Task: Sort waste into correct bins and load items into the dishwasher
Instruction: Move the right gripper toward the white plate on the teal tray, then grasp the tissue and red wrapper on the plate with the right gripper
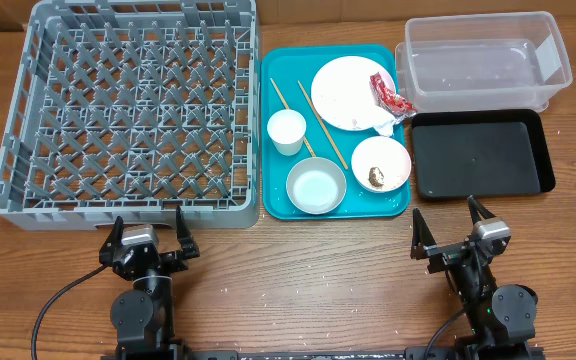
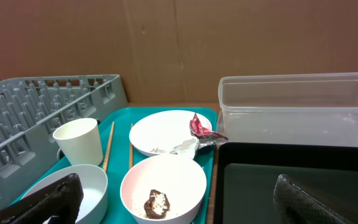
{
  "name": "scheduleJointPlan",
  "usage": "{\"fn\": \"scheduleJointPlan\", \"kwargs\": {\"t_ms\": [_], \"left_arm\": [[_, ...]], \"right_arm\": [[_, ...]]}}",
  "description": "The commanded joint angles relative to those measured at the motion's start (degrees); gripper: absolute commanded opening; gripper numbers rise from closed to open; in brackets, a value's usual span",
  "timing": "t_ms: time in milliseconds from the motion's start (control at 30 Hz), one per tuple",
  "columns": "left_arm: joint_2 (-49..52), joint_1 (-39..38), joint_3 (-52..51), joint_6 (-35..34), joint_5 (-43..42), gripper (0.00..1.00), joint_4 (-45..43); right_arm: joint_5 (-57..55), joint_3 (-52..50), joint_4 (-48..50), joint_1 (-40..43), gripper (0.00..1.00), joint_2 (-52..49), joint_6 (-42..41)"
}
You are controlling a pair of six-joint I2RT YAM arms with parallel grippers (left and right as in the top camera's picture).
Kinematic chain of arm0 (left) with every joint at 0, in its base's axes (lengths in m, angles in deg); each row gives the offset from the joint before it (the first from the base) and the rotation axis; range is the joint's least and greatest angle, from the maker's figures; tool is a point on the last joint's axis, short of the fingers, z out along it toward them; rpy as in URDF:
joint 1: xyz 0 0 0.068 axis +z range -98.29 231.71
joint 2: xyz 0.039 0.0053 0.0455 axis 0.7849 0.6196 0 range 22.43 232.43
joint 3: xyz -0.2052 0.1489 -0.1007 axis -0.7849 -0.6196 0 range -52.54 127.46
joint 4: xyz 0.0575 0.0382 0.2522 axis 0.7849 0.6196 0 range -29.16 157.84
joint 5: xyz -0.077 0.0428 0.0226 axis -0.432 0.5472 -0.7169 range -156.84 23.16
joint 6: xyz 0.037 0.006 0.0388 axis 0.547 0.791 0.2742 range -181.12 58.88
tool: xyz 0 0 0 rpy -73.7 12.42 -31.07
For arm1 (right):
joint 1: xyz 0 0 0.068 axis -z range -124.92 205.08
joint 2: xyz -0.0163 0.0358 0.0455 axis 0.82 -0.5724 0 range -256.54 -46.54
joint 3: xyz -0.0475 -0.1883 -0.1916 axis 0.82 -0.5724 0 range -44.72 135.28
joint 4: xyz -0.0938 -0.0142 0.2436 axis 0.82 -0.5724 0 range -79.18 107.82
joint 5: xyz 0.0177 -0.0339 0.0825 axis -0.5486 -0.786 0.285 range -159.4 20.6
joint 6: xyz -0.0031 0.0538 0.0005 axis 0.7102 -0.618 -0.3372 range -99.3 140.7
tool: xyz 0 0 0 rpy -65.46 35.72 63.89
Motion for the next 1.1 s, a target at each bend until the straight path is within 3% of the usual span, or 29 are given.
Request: {"fn": "scheduleJointPlan", "kwargs": {"t_ms": [0, 367, 500, 700, 800, 1067], "left_arm": [[-0.6, 0.3, -0.4, 1.5, -0.5, 1.0, -0.3], [-0.6, 0.3, -0.4, 1.5, -0.5, 1.0, -0.3], [-0.6, 0.3, -0.4, 1.5, -0.5, 1.0, -0.3], [-0.6, 0.3, -0.4, 1.5, -0.5, 1.0, -0.3], [-0.6, 0.3, -0.4, 1.5, -0.5, 1.0, -0.3], [-0.6, 0.3, -0.4, 1.5, -0.5, 1.0, -0.3]], "right_arm": [[0.2, -0.6, 0.3, 0.2, 1.0, 0.6, 0.0], [-2.8, -0.6, 0.5, 0.2, 1.0, 0.6, 1.7], [1.9, 0.0, 2.1, 0.2, 1.0, 0.6, 1.7], [7.0, 6.9, -4.4, 0.2, 1.0, -1.2, 2.1], [10.5, 14.3, -7.2, 0.2, 1.0, -8.4, 3.5], [15.5, 44.5, -23.2, 0.2, 1.0, -41.4, 3.5]]}}
